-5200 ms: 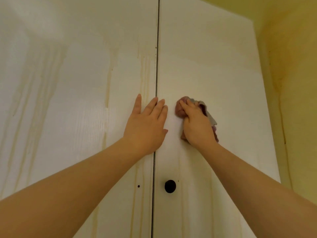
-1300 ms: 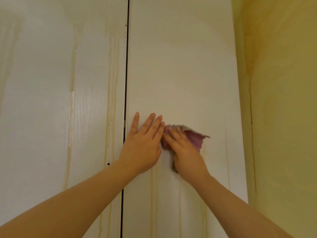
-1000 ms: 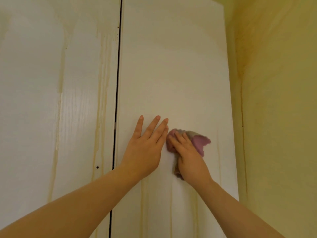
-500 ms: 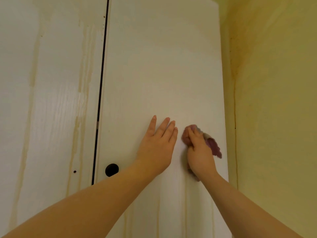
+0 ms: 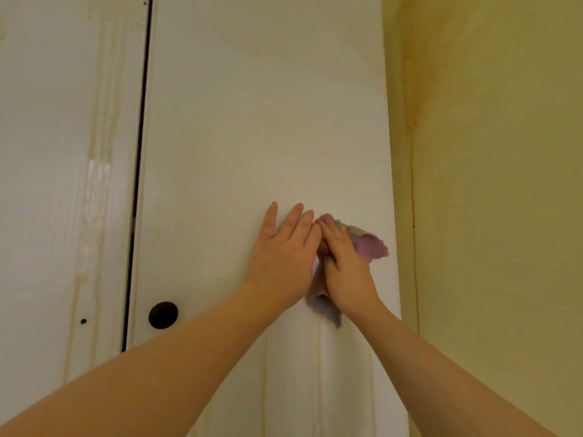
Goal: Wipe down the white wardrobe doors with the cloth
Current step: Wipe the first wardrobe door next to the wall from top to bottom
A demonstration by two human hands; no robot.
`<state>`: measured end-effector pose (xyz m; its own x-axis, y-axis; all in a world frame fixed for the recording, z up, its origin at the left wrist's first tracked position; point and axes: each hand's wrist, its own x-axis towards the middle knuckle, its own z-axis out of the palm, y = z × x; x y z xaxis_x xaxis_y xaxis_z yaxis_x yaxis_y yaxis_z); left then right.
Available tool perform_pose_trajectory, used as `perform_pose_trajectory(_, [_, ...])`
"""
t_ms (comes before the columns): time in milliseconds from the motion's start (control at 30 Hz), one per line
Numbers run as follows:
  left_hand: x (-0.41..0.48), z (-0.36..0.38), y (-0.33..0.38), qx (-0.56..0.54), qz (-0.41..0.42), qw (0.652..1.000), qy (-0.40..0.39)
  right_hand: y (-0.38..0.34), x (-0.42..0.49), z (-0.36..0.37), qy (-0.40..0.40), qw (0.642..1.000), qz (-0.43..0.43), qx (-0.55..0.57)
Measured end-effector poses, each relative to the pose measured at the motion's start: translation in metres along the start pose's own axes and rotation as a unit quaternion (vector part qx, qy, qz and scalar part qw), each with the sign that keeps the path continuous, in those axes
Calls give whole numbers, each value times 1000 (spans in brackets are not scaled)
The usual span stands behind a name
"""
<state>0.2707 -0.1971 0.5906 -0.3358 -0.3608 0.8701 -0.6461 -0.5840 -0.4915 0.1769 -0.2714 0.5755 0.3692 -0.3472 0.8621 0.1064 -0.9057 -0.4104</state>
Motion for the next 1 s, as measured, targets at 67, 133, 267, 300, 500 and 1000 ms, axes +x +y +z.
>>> perform_pose_trajectory(67, [4, 4, 1, 4, -4, 1000, 9, 10, 11, -14, 23, 999, 30, -21])
perform_pose_trajectory(133, [6, 6, 2, 18, -4, 1000, 4, 21, 24, -28, 60, 993, 97, -37])
perform_pose_trajectory(267, [5, 7, 5, 45, -6, 999, -14, 22, 31, -23, 93, 987, 131, -28])
perform_pose_trajectory(300, [3, 7, 5, 46, -7, 999, -22, 22, 27, -19, 90, 988, 122, -21])
perform_pose_trajectory(500, [-1, 9, 4, 64, 8, 998, -14, 44, 22, -37, 129, 978, 160, -27])
perform_pose_trajectory(1000, [-4, -6, 7, 50, 10, 989, -137, 46, -6, -21, 33, 995, 60, -71])
